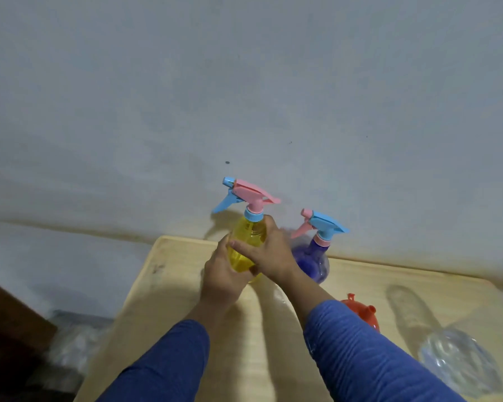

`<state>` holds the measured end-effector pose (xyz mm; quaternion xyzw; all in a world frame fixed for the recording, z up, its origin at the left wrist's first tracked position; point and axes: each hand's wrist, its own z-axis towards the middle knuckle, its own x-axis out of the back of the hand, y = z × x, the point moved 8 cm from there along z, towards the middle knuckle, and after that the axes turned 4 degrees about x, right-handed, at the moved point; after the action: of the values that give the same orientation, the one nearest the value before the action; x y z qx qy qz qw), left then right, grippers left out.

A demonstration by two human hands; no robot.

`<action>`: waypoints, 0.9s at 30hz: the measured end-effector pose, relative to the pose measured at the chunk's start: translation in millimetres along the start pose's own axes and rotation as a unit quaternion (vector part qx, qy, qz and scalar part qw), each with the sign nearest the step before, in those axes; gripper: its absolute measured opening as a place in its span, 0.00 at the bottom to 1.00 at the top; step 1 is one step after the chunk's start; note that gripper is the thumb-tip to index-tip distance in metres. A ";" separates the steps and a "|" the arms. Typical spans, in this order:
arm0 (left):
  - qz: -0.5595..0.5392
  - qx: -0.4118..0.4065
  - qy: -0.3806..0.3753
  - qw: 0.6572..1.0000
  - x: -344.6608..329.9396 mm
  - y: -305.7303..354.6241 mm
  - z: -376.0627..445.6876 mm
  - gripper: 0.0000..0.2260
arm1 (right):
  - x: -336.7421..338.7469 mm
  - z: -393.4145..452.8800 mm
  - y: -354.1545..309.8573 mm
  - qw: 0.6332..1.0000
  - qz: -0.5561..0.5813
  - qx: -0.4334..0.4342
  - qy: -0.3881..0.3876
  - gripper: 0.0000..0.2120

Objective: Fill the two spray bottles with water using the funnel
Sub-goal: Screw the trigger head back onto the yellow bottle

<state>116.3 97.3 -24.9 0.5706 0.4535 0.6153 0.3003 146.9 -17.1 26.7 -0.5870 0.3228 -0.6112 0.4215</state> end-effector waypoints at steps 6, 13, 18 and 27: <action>-0.018 -0.015 0.009 1.000 -4.0 -12.3 19.3 0.38 | -12.1 16.5 9.1 1.000 -0.014 -0.004 -0.001 0.26; -0.015 -0.045 0.035 0.998 -6.7 -18.3 21.9 0.40 | -8.2 11.2 2.2 0.997 -0.066 0.025 0.042 0.27; 0.005 -0.036 0.038 0.999 -8.2 -22.8 25.5 0.39 | -8.8 6.3 5.2 0.996 -0.075 0.000 0.042 0.27; 0.039 0.007 -0.006 0.999 -7.7 -18.8 27.1 0.37 | -17.2 3.6 17.9 0.994 -0.082 -0.076 -0.005 0.35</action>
<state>141.3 104.0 -46.9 0.5938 0.4329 0.6200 0.2751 152.2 -9.1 3.5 -0.6444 0.3169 -0.6148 0.3259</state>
